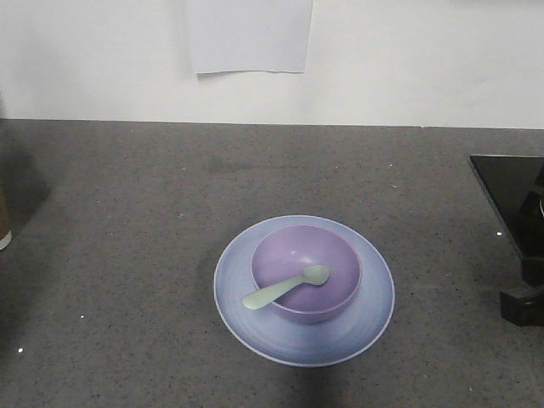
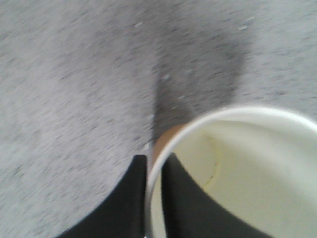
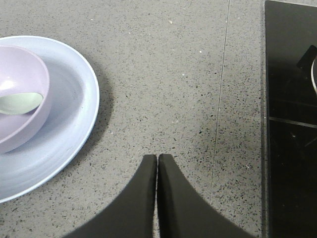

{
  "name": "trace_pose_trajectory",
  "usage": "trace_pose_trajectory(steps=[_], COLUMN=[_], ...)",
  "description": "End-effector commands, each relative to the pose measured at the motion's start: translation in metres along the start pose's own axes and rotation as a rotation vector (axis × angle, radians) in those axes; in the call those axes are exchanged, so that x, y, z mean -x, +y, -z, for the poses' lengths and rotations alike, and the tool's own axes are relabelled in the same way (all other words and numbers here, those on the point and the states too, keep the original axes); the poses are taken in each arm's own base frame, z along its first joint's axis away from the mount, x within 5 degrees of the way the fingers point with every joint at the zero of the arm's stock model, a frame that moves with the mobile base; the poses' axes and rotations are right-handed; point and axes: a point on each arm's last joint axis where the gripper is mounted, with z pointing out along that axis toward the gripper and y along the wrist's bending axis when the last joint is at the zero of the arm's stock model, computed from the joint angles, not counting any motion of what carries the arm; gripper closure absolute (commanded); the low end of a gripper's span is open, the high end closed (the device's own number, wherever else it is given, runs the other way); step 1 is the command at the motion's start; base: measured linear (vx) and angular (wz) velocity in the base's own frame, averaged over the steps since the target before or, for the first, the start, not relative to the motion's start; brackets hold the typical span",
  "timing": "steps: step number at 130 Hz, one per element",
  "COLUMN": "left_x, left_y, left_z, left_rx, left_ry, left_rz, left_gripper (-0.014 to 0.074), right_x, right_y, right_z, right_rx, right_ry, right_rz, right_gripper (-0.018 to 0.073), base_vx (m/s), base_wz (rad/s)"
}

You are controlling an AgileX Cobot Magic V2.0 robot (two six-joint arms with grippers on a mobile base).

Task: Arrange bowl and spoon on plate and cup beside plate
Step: 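Move the left gripper to the brown paper cup and grasp its rim, then carry the brown paper cup beside the blue plate with the left gripper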

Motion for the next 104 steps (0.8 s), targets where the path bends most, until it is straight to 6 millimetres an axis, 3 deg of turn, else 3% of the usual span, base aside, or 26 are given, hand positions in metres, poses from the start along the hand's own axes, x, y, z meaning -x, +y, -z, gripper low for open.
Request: trace_pose_trajectory(steps=[1,26,77,104], left_x=[0.008,0.011,-0.009,-0.020], left_y=[-0.012,-0.046,-0.185,-0.219], left_z=[0.027,0.034,0.039,0.043], left_rx=[-0.086,-0.198,-0.346,-0.387], left_ry=[-0.138,-0.177,-0.183,-0.198], left_rz=[-0.017,-0.079,-0.419,-0.495], left_gripper=[0.0605,0.0605,0.0605,0.0605], right_x=[0.012,0.012,0.012,0.012], right_y=[0.000,0.000,0.000,0.000], right_z=[0.006,0.006,0.006,0.006], right_rx=[0.000,0.000,0.000,0.000], right_ry=[-0.091,-0.091,-0.091,-0.091], right_rz=[0.008,0.008,0.008,0.008], right_gripper=[0.0568,0.0568,0.0568,0.0568], base_vx=[0.00,0.00,0.00,0.00], base_wz=[0.00,0.00,0.00,0.00])
